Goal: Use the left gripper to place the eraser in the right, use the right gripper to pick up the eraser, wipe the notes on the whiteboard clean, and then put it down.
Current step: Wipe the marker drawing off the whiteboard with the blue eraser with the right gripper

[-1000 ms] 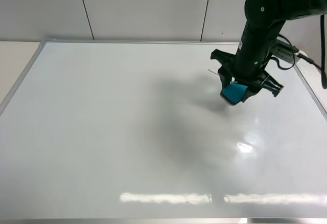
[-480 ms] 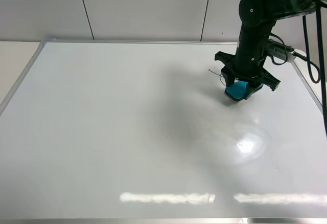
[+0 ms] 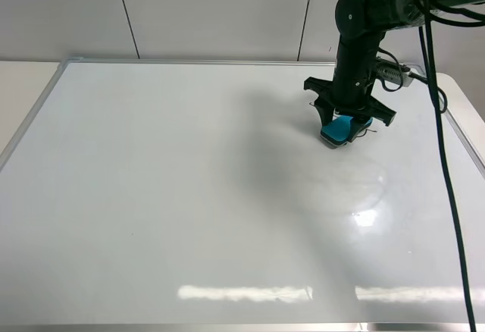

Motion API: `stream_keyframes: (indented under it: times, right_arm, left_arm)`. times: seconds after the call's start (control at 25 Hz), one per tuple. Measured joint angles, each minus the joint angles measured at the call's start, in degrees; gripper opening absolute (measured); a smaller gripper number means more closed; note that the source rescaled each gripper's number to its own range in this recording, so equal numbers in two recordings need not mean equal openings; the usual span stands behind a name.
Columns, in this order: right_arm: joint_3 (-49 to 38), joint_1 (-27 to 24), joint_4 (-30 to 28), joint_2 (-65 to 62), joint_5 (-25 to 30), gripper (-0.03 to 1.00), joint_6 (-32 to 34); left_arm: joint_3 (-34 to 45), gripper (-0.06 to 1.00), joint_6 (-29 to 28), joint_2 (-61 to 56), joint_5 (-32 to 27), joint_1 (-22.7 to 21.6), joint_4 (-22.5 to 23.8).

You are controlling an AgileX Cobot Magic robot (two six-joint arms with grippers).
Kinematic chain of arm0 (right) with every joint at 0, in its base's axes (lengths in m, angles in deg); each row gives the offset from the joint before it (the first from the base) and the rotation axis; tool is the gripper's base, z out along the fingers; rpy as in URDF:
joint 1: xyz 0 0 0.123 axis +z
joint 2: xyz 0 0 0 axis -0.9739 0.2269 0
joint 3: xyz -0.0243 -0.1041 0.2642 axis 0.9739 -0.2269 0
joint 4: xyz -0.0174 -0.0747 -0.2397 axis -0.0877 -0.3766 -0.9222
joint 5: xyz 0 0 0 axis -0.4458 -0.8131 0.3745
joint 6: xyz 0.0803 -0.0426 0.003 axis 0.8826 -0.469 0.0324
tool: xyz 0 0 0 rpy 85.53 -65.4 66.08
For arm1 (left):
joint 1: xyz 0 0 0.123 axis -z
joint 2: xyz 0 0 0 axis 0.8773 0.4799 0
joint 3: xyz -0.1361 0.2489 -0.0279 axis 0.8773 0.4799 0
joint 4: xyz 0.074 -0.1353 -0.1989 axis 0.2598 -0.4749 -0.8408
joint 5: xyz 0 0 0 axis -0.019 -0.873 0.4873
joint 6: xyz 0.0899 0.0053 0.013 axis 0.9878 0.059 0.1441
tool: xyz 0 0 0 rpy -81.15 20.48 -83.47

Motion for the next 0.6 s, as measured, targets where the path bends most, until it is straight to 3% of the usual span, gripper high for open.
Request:
stream_keyframes:
  times: [0.4, 0.6]
  right_arm:
    - [0.0, 0.0, -5.4, 0.1, 4.3, 0.01, -14.4]
    - [0.0, 0.0, -5.7, 0.1, 5.3, 0.01, -17.7]
  left_arm:
    - [0.0, 1.00, 0.0, 0.0, 0.0, 0.0, 0.0]
    - [0.0, 1.00, 0.0, 0.0, 0.0, 0.0, 0.0]
